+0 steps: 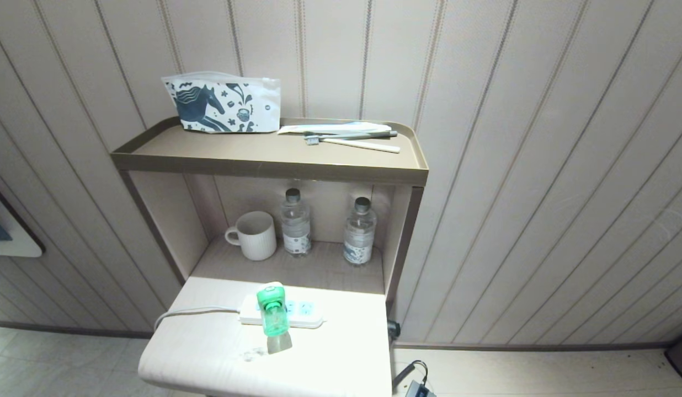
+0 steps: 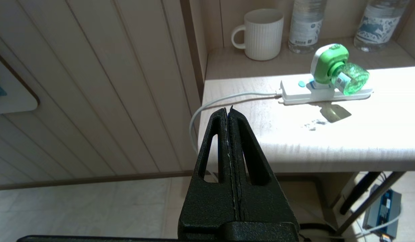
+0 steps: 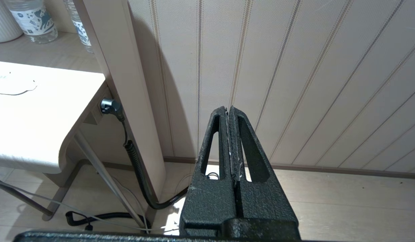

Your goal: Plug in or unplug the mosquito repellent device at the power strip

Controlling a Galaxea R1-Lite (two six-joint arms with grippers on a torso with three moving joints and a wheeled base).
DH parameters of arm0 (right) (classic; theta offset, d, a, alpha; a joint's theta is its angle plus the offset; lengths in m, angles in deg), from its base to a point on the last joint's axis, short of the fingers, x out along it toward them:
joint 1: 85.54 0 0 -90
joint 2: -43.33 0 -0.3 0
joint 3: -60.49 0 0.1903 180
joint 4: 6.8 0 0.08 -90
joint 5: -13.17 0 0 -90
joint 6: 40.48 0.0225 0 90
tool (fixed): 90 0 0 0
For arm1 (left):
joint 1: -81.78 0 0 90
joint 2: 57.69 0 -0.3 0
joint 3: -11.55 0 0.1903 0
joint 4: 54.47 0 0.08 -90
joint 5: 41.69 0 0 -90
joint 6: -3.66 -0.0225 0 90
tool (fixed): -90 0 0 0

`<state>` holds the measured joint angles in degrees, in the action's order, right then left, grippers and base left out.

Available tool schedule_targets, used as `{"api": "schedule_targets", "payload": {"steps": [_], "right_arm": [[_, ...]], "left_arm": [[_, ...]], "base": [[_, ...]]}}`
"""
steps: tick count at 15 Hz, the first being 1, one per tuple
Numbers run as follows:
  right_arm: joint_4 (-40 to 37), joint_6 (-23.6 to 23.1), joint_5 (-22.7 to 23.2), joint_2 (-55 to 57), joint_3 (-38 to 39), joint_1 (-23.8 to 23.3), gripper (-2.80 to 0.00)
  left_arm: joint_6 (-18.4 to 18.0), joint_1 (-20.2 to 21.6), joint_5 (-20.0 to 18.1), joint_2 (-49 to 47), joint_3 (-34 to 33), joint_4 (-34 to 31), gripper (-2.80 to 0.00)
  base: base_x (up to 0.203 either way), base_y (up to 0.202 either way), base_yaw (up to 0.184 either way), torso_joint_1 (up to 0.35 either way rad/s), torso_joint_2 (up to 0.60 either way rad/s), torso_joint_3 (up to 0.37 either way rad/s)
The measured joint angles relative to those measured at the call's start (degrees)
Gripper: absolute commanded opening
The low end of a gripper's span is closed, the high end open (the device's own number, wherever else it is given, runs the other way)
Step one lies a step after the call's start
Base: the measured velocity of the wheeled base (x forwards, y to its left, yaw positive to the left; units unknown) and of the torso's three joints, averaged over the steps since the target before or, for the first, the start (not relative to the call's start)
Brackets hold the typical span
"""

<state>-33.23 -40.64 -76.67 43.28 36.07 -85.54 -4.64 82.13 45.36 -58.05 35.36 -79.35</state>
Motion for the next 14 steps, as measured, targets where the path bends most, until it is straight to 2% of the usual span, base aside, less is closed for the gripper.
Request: {"api": "schedule_targets", "payload": {"steps": [6,14], "right_arm": [[-0.04,0.06,0.00,0.00,0.00,0.00,-2.80],[-0.09,0.09,0.00,0.00,0.00,-0.02,-2.80]], "left_arm": [[1.66,-0.02,0.32,0.33,-0.31,0.47,-2.80],[1.76,-0.02,0.59,0.33,-0.31,0.48,-2.80]], "base": [[0.000,0.000,0.000,0.000,0.00,0.000],[0.000,0.000,0.000,0.000,0.00,0.000]]}}
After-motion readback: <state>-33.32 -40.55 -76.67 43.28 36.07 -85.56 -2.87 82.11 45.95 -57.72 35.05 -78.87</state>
